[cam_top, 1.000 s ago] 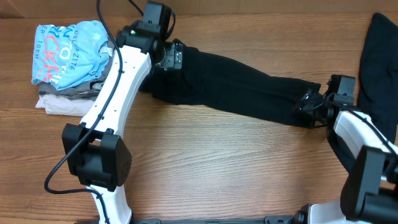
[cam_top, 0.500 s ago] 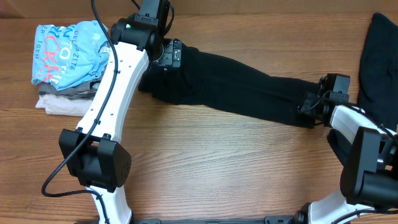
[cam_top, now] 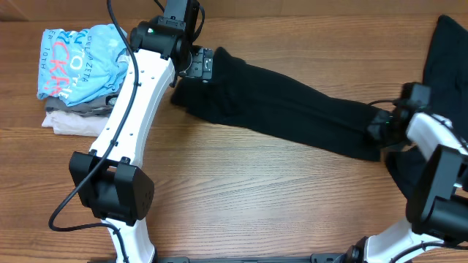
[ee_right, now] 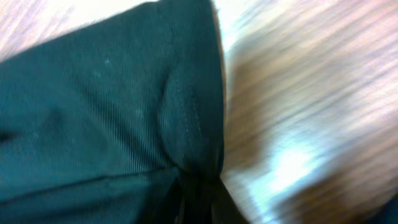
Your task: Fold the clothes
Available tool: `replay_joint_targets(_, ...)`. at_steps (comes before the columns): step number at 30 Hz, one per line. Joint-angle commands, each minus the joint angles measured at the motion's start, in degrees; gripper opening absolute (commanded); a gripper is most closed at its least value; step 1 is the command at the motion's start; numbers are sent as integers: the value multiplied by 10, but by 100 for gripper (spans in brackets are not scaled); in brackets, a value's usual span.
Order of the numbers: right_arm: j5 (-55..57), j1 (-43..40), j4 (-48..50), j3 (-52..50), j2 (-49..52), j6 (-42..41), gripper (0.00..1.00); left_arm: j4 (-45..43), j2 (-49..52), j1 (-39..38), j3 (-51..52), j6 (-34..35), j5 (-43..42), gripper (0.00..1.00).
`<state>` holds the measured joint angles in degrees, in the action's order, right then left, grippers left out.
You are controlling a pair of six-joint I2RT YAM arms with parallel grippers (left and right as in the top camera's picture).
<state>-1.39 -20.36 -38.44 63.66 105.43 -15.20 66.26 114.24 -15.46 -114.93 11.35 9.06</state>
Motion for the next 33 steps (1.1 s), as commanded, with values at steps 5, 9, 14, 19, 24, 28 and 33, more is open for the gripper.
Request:
replay_joint_targets(5, -36, -33, -114, 158, 3, 9, 4, 7, -18, 14, -13, -11, 1, 100)
replay_joint_targets(9, -60, -5, -144, 188, 3, 17, 4, 8, -18, 14, -13, -11, 1, 100)
replay_joint_targets(14, -62, 70, -144, 180, 5, 8, 4, 8, -18, 14, -13, -11, 0, 100)
replay_joint_targets(19, -51, 159, -134, 180, 7, -13, 4, 8, -18, 14, -13, -11, 0, 100)
replay_joint_targets(24, -37, 217, -107, 179, 17, -32, 4, 8, -18, 14, -13, -11, -1, 100)
replay_joint_targets(28, -43, 245, -68, 179, 32, -63, 45, 6, -17, 14, -13, -11, -1, 100)
replay_joint_targets(33, -74, 260, -79, 192, 33, -63, 96, 2, -17, 14, -13, -11, -2, 100)
